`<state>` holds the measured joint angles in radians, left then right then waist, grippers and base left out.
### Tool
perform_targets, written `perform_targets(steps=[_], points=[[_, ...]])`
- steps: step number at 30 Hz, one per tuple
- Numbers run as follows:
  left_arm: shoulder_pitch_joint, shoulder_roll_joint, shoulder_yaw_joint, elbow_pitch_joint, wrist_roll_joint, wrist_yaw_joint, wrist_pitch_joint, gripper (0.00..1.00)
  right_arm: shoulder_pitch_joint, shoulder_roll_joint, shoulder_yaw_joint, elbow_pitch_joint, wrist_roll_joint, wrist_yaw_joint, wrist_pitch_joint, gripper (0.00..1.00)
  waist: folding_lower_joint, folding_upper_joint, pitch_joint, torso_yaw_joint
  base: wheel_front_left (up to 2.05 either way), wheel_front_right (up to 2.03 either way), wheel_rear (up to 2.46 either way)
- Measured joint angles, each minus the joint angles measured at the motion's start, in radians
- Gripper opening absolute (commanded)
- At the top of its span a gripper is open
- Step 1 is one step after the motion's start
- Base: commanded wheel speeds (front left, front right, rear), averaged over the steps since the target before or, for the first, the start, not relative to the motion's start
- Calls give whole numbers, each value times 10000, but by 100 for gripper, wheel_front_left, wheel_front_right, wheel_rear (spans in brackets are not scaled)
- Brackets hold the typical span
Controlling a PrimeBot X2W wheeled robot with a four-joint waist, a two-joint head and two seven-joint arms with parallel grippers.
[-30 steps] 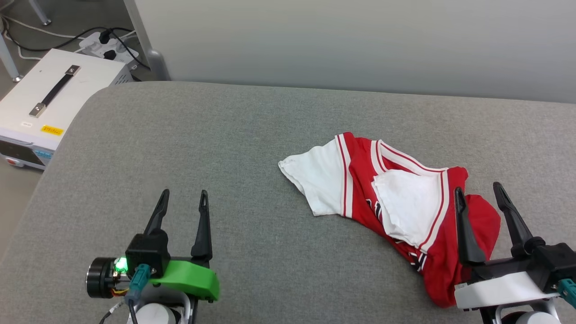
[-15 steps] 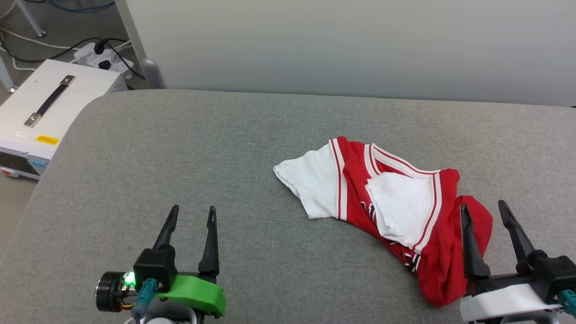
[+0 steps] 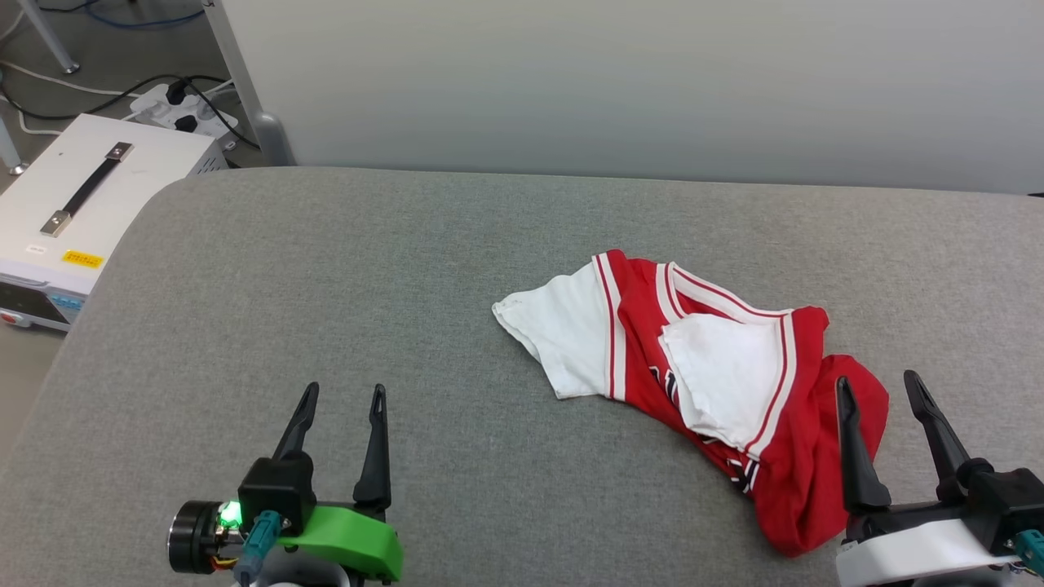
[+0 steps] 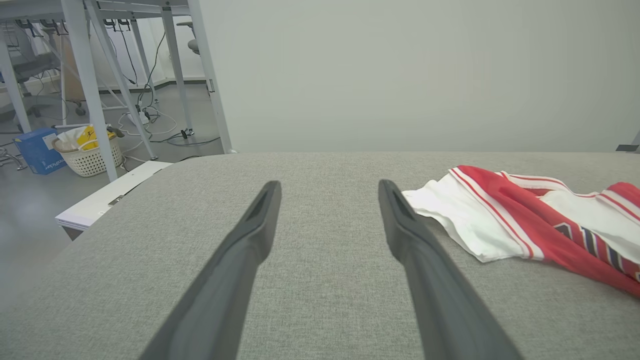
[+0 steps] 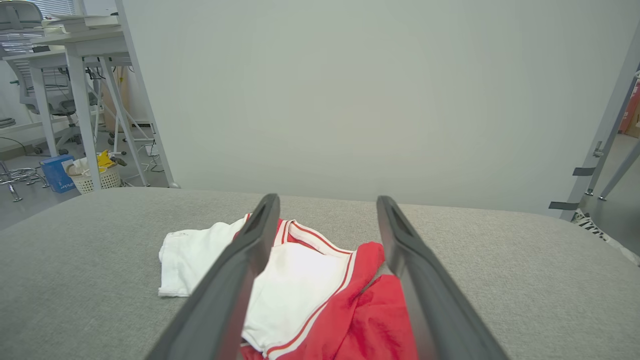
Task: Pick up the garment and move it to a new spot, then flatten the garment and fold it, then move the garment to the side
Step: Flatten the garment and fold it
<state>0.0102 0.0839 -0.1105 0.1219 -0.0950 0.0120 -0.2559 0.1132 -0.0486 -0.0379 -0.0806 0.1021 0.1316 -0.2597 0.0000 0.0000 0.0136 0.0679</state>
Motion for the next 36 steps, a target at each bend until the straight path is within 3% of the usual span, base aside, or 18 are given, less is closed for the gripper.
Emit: perform_targets(steps=[7, 10, 14, 19, 23, 30, 33, 36], points=[[-1, -138, 159, 42, 140, -96, 0, 100, -691, -8, -25, -357, -355, 0, 2, 100, 0, 0, 136, 8, 0, 0, 0], [-7, -159, 188, 50, 167, -163, 0, 100, -1556, -343, 128, -610, -479, 0, 0, 100, 0, 0, 235, 24, 0, 0, 0], [-23, -192, 199, 65, 198, -167, 0, 100, -2781, -1396, 646, -399, -192, 0, 0, 100, 0, 0, 410, 39, 0, 0, 0], [-32, -219, 190, 148, 240, -169, 0, 100, -4070, -3072, 2370, 1463, 729, 0, 90, 100, 0, 0, 556, 34, 0, 0, 0], [-58, -242, 157, 180, 238, -169, 0, 100, -5394, -4205, 4176, 2318, 2107, 0, 1755, 100, 0, 0, 680, 32, 0, 0, 0], [-285, -265, -13, 219, 238, -171, 0, 100, -7043, -6034, 7699, 2098, 5083, 0, 5657, 100, 0, 0, 1007, 113, 0, 0, 0], [-451, -276, -98, 230, 236, -169, 0, 100, -7525, -6573, 8947, 1626, 6199, 0, 7202, 100, 1, 0, 1227, 201, 0, 0, 0], [-568, -280, -167, 230, 182, -161, 0, 100, -7916, -6838, 9831, 1392, 6594, 0, 7977, 100, 0, 0, 1437, 280, 0, 0, 0]])
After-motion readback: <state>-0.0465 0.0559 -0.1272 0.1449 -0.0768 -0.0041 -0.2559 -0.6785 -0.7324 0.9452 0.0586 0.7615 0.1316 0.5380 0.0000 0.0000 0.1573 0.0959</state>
